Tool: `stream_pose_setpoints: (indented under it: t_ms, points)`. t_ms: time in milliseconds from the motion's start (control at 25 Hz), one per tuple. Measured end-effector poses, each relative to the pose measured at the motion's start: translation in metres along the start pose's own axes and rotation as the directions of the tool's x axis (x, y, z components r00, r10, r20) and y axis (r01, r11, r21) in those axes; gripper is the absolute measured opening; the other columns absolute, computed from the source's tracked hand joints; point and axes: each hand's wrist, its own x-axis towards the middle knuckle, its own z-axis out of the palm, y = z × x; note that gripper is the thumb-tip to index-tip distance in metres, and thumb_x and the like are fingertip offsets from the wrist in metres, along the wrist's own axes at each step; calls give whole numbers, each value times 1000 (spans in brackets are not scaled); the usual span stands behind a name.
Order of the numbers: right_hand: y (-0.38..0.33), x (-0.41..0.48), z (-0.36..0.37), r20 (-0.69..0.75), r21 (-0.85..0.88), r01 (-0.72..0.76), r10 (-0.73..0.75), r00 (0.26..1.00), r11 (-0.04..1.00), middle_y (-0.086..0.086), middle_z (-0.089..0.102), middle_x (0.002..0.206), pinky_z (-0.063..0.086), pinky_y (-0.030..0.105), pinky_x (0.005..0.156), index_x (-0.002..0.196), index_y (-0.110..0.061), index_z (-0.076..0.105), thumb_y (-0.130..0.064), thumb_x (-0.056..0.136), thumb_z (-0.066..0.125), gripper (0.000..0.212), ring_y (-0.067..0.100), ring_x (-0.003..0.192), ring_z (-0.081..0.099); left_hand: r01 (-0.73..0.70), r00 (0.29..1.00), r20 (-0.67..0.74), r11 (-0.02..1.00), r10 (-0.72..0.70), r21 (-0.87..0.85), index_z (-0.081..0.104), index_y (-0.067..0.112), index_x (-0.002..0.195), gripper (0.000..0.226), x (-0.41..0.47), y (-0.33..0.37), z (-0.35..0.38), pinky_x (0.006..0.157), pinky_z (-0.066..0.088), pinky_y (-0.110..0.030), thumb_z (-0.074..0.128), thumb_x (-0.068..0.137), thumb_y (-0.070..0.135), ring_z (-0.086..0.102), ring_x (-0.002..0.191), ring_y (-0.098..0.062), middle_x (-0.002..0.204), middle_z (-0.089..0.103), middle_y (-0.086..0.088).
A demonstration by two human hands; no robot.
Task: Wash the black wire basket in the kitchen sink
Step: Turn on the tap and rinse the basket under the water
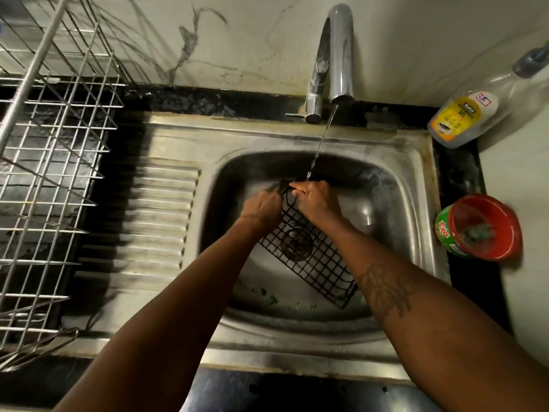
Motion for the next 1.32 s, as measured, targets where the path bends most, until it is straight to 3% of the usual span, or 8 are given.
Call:
stream_pose_setpoints:
  t_ms: [120,280,440,640,880,1040,1120,1320]
  points:
    - [-4,-3,10,10,-5,3,-3,1000,1000,1,76,108,60,37,80,116,-27,73,-43,100,55,28,21,92,70,50,999,-3,995,-51,-85,66,10,96,14,-5,-4,5,68,49,-35,53,94,12,63,84,-28,97,66,-11]
    - [13,-4,-5,183,87,9,-25,983,996,-1,75,111,60,37,82,118,-26,72,-34,100,60,23,13,92,69,167,980,-61,943,-192,-287,60,11,70,22,-16,-1,11,54,47,-27,56,91,9,60,63,-18,72,62,-5]
    - [58,-4,-39,291,14,-5,0,957,1000,0,76,111,57,41,91,116,-25,74,-37,97,65,24,14,96,69,237,960,-43,880,-278,-413,55,15,72,21,-19,-3,8,54,45,-25,57,92,7,59,64,-15,75,60,-3]
    - [30,8,-16,241,26,-51,44,970,998,3,72,117,56,39,91,121,-23,71,-34,99,62,26,17,101,66,271,944,-53,859,-325,-435,58,13,78,16,-14,2,7,59,54,-29,58,92,7,63,68,-17,82,65,-6]
    - [-26,24,9,313,-18,70,-61,948,997,2,70,90,59,41,77,98,-22,75,-22,100,57,17,17,79,66,274,944,-54,865,-325,-421,56,17,73,21,-19,4,6,62,57,-33,58,93,13,63,68,-17,80,64,-4]
    - [35,28,-11,279,-53,-13,28,960,998,-2,69,103,58,39,85,111,-27,73,-50,93,60,32,13,87,65,325,915,-74,833,-397,-448,56,14,69,25,-21,-29,-12,46,44,-21,60,92,6,60,57,-12,70,62,-3]
    - [70,39,-11,298,-72,-7,28,954,997,0,71,113,58,40,92,114,-31,73,-59,87,61,41,16,93,67,323,916,-75,836,-394,-444,56,14,68,27,-24,-40,-17,47,47,-21,61,92,3,61,55,-12,67,62,-3]
    - [2,30,-1,345,12,34,-36,938,999,5,67,118,54,33,87,120,-24,71,-41,97,62,30,16,98,64,313,924,-84,861,-374,-401,56,14,69,23,-22,-28,-10,57,58,-31,60,89,4,65,64,-18,76,65,-7]
